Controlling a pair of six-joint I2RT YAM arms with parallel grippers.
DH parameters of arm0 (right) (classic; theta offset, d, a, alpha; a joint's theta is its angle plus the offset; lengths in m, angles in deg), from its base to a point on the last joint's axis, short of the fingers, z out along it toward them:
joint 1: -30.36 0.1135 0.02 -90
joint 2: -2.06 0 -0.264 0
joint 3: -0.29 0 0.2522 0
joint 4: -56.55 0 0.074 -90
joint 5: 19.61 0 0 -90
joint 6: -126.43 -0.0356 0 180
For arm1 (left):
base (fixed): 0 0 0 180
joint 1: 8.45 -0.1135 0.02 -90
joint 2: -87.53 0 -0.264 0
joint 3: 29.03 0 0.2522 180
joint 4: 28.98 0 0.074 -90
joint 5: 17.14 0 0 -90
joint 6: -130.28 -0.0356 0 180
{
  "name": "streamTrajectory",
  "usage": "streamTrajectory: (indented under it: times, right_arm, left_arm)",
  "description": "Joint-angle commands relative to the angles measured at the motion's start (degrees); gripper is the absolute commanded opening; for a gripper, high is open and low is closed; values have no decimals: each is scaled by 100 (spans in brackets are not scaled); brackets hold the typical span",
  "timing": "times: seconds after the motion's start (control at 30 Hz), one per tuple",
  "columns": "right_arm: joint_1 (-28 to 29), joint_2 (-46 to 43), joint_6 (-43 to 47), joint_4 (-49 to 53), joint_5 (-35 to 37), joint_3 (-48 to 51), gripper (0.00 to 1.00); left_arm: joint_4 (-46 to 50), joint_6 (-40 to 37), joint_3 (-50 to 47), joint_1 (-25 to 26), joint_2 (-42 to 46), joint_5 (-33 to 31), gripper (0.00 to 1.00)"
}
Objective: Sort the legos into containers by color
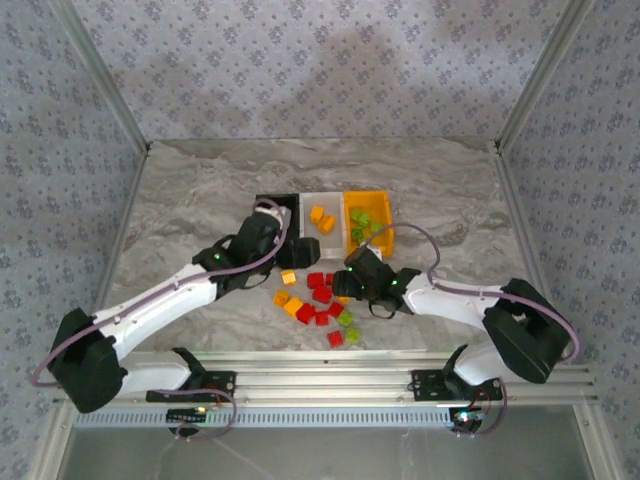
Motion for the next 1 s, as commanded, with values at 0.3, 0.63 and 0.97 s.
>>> streamTrajectory:
  times: [0.3, 0.63, 0.97]
  right_arm:
    - [188, 604, -356, 892, 632, -409, 63]
    - [166, -221, 4, 1352, 1059, -273, 31]
    - [-84, 74, 1089, 1387, 698, -1922, 31]
  left_arm:
    - [578, 313, -987, -22, 1120, -591, 100]
    - [855, 313, -1138, -64, 1282, -613, 100]
    - [1085, 308, -1385, -92, 1727, -656, 100]
